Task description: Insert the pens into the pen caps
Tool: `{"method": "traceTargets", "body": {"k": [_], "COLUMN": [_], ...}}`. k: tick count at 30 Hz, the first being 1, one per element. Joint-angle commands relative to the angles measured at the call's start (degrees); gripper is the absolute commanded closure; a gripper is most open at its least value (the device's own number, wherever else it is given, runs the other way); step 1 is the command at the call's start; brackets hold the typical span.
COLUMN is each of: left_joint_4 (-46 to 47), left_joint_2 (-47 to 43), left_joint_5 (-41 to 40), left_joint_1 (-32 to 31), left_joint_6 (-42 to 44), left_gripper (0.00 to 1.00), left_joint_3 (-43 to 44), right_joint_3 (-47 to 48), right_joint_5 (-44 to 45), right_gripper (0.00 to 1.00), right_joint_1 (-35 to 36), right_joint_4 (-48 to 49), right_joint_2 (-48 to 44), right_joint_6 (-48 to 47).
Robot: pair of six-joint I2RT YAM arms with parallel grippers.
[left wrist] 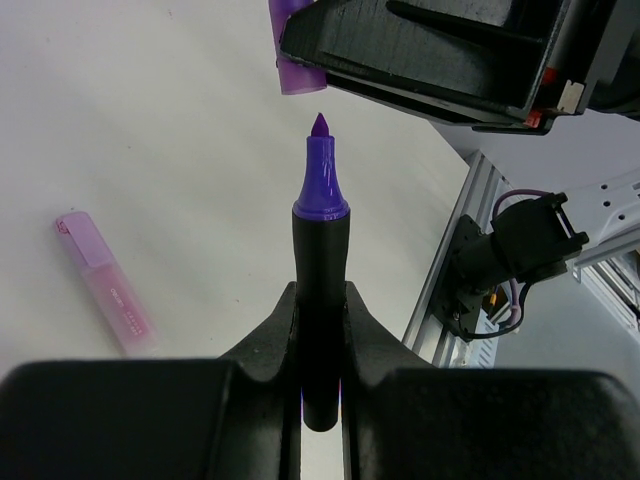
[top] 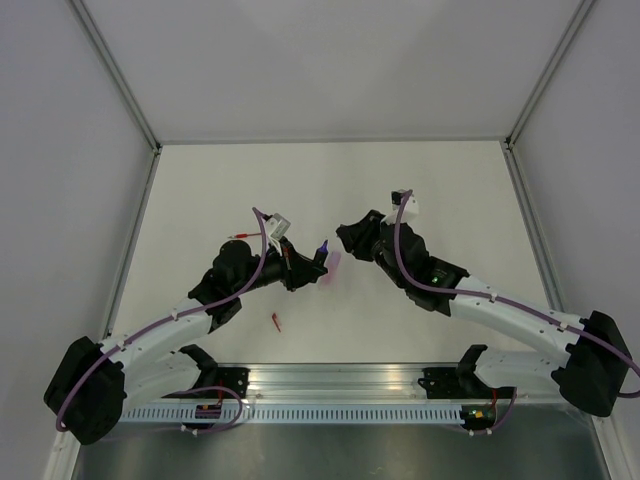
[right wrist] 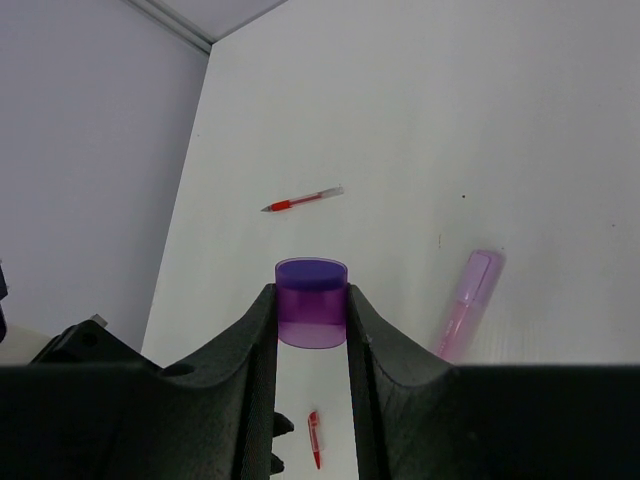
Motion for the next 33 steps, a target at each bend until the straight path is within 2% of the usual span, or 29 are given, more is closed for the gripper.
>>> {"method": "traceTargets", "body": {"k": [1,25,33], "left_joint_4": [2.0,0.8,0.5], "left_joint_2": [-1.0,-2.1,-4.4], "left_joint_5": [-0.6,-2.7,-4.9], "left_joint_1": [-0.3,-0.3,-0.3], "left_joint_6": [-0.4,0.6,0.6], "left_gripper": [0.98,0.98,0.98], "left_joint_3": [0.1,0.0,-0.9], "right_joint_3": [3.1,7.8,9.0], "right_joint_5": [2.5,8.7,16.3], "right_gripper": [1.00,1.00,1.00], "right_joint_1": [1.5,9.5,15.0], "right_joint_4": [1.7,-1.9,-6.2], "right_joint_2": [-0.3,4.5,6.4], "right_joint_6": [0.6,-0.1,-0.4]}}
